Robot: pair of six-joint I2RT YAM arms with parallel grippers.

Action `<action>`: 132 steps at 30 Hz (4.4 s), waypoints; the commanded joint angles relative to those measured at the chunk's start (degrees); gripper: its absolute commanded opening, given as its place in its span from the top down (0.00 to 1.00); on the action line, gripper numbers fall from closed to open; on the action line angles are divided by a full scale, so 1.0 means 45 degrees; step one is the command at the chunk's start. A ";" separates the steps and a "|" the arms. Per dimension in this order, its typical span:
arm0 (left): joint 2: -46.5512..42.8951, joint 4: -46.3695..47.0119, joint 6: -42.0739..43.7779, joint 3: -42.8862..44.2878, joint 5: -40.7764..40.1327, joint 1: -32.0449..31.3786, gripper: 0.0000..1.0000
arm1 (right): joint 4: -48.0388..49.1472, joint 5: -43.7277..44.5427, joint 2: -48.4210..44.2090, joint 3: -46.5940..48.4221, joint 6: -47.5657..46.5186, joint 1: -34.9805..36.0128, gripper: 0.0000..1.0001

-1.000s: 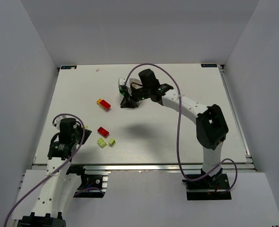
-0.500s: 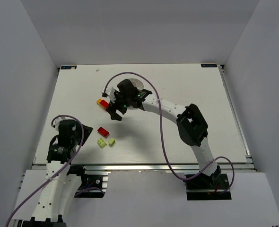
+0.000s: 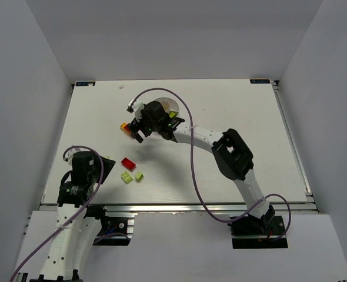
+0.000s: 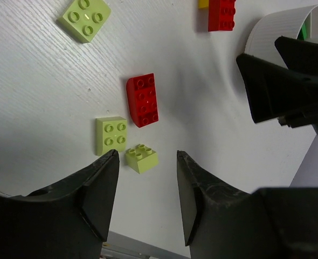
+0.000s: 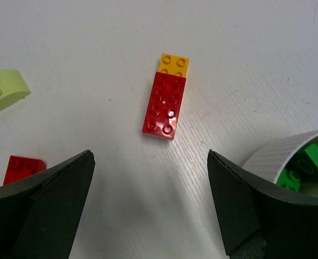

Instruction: Sort the legos into containers by color

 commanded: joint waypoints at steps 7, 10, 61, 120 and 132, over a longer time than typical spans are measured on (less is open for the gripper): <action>-0.0582 -0.0341 -0.0246 0.0426 0.0227 0.0047 0.43 | 0.1975 -0.0014 0.1709 0.1596 -0.0289 0.0010 0.12; -0.0641 -0.0321 -0.0246 0.0466 0.0266 0.0028 0.43 | 0.1898 0.0063 0.2274 0.2179 -0.0310 0.0010 0.14; 0.1097 0.2486 0.0609 0.1012 0.1297 0.0047 0.27 | 0.4027 -0.6162 -0.3009 -0.3728 0.1269 -0.1044 1.00; 0.2601 1.1943 -0.3429 -0.2034 0.9074 0.0047 0.63 | 0.5882 -0.8980 -0.7217 -0.8013 0.1878 -0.1729 1.00; 0.4550 0.8977 -0.0894 -0.0142 0.7068 0.0047 1.00 | 0.5277 -0.8648 -0.7724 -0.8345 0.1018 -0.2684 1.00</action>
